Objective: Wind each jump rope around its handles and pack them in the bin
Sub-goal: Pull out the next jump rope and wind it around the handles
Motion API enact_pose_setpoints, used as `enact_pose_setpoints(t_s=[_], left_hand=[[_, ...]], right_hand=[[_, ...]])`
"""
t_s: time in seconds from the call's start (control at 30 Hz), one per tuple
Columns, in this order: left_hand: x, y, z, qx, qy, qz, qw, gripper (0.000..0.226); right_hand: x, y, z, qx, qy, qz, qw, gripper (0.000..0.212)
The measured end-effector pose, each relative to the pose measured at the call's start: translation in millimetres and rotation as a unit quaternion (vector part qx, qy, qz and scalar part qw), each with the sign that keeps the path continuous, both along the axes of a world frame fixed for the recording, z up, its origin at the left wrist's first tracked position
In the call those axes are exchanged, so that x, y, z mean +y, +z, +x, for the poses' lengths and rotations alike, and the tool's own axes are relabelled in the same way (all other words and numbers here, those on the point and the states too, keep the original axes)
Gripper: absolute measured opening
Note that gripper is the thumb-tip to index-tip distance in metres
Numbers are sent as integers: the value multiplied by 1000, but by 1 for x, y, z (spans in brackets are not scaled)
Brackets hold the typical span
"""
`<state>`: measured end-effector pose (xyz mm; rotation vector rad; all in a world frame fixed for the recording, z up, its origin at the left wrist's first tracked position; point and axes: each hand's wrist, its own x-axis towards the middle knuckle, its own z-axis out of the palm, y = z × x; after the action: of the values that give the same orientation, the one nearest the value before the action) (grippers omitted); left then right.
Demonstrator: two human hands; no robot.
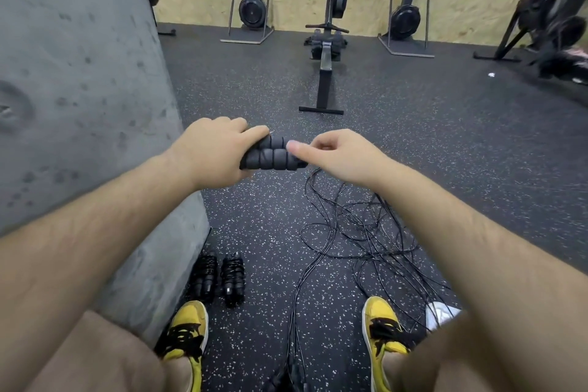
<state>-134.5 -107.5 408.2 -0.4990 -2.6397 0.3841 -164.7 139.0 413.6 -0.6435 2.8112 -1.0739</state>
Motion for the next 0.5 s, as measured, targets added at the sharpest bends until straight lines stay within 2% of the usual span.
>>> enact_pose_setpoints(t_s=[0.13, 0.3, 0.37, 0.5], left_hand=[[10, -4, -4, -13, 19, -2, 1000, 69], [13, -13, -3, -27, 6, 31, 999, 97], [15, -12, -2, -24, -7, 62, 998, 96], [19, -10, 0, -24, -40, 125, 991, 78]], right_hand=[[-3, 1, 4, 89, -16, 51, 995, 41], [1, 3, 6, 146, -17, 99, 984, 36], [4, 5, 7, 161, -18, 100, 982, 37], [11, 11, 10, 188, -2, 102, 977, 29]])
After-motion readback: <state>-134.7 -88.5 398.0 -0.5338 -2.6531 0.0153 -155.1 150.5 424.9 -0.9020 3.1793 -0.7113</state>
